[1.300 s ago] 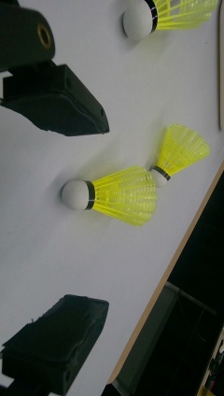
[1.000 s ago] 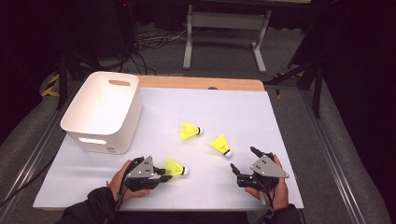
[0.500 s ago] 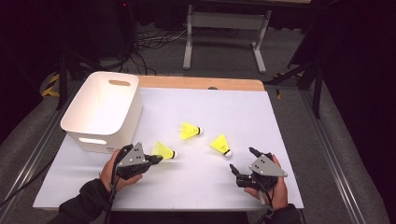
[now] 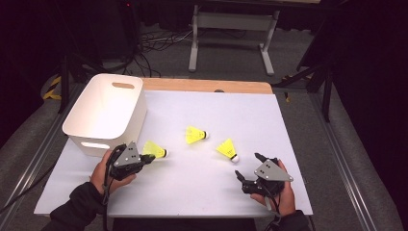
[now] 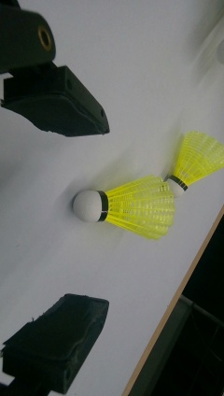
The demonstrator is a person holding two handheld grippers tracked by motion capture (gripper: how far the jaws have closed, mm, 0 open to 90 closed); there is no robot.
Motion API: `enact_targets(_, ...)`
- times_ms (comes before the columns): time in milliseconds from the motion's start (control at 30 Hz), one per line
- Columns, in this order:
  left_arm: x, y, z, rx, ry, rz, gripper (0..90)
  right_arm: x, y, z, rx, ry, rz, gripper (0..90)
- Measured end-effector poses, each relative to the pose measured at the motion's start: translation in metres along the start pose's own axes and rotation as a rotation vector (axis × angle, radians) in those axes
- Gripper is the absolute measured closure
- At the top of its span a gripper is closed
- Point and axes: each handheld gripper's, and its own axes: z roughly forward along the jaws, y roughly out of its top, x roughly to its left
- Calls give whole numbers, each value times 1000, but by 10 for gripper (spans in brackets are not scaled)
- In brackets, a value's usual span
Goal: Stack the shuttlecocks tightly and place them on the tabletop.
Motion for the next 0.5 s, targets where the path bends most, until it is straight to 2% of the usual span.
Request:
enact_targets(100, 1, -2, -1, 13, 9, 3, 878, 0, 0, 0, 2, 1, 0, 134)
enact_targets(233, 2, -5, -2, 13, 13, -13, 868, -1, -1, 0, 3, 3, 5, 127)
enact_targets(367, 4, -5, -4, -8, -7, -13, 873, -2, -1, 1, 4, -2, 19, 121)
enact_targets(500, 4, 3, 0, -20, 12, -9, 873, -5, -2, 0, -4, -3, 40, 117)
